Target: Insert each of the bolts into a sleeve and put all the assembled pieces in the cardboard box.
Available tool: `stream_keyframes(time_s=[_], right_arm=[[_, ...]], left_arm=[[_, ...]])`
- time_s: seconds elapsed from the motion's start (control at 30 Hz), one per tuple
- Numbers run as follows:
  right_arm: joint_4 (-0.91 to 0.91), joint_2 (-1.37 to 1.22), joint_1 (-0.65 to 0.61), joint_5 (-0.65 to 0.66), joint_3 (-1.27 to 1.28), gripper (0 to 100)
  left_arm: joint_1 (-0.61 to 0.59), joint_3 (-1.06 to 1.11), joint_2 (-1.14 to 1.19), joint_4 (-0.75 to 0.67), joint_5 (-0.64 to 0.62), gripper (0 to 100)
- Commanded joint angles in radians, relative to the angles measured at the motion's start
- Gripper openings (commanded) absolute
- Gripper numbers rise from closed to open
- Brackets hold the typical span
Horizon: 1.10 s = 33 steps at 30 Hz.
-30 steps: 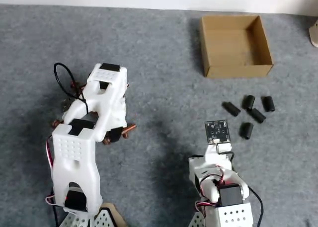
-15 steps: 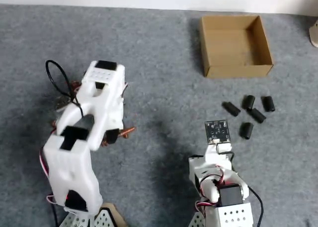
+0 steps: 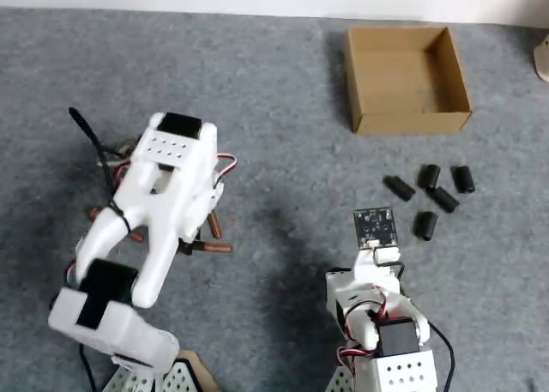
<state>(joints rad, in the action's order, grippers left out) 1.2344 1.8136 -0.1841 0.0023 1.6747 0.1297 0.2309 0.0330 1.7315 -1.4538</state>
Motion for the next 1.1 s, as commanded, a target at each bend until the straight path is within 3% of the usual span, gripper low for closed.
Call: stream_keyframes(time_s=[0.0,0.1,0.2,0.37,0.53,0.63,0.73,0.87,0.93,1.07], right_arm=[[0.002,0.005,0.013,-0.002,0.099,0.4],[0.002,0.005,0.013,-0.002,0.099,0.4],[0.002,0.005,0.013,-0.002,0.099,0.4],[0.002,0.005,0.013,-0.002,0.099,0.4],[0.002,0.005,0.013,-0.002,0.099,0.4],[0.002,0.005,0.013,-0.002,0.099,0.4],[0.002,0.005,0.013,-0.002,0.099,0.4],[0.002,0.005,0.013,-0.002,0.099,0.4],[0.001,0.005,0.013,-0.002,0.099,0.4],[-0.035,0.001,0.013,-0.002,0.099,0.4]], left_arm=[[-0.002,0.027,-0.09,0.02,0.176,0],[-0.002,0.07,-0.117,0.018,0.279,0],[-0.004,0.048,-0.139,0.014,0.305,0],[-0.068,-0.134,-0.122,-0.044,0.104,0],[-0.16,-0.179,-0.096,-0.12,-0.12,0],[-0.163,-0.17,-0.097,-0.075,-0.11,0],[-0.163,-0.18,-0.099,-0.017,0.08,0],[-0.196,-0.154,-0.087,-0.04,0.69,0],[-0.202,-0.119,-0.084,-0.101,0.91,0],[-0.191,-0.054,-0.071,-0.273,0.973,0]])
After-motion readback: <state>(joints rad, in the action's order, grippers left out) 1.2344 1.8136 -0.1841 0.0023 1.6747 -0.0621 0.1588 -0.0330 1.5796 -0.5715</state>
